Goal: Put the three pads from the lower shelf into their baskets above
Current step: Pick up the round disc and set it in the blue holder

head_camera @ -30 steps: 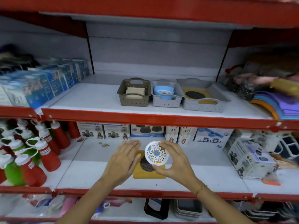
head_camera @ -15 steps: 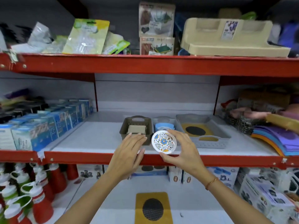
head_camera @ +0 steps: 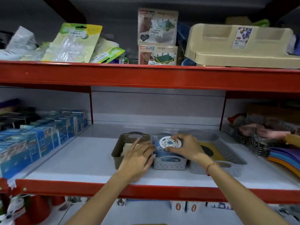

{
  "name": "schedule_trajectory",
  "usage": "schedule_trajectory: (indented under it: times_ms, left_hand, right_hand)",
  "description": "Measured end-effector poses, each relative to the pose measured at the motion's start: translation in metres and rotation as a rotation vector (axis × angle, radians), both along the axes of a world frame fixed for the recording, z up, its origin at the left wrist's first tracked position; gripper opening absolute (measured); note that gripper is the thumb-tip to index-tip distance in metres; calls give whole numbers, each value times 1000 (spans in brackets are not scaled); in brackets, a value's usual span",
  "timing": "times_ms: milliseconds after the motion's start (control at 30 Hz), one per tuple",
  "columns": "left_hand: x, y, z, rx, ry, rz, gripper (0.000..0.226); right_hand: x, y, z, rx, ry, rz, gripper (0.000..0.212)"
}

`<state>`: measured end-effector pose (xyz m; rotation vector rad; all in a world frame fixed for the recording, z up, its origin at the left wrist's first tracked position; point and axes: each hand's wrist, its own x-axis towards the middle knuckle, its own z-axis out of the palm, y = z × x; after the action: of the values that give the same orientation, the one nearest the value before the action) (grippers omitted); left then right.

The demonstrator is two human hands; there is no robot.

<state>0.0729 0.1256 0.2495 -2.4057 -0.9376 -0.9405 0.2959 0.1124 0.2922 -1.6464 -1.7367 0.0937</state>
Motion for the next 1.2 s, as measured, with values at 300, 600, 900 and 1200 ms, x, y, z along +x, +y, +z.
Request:
schedule_trajectory:
  times_ms: [300, 600, 900, 1200]
  left_hand:
    - [3, 20, -7, 37, -14, -24, 18]
    - [3, 18, -2, 22, 19, -13, 17]
    - [-1, 3, 6, 4, -63, -69, 25]
    - [-15, -51, -30, 99, -218, -340, 31]
  right_hand:
    - [3, 47, -15, -135, -109, 2, 47]
    - [2, 47, -11, -258, -287, -9, 32]
    - [-13, 15, -7, 23, -142, -24, 34]
    - [-56, -77, -42, 629, 73, 142, 15]
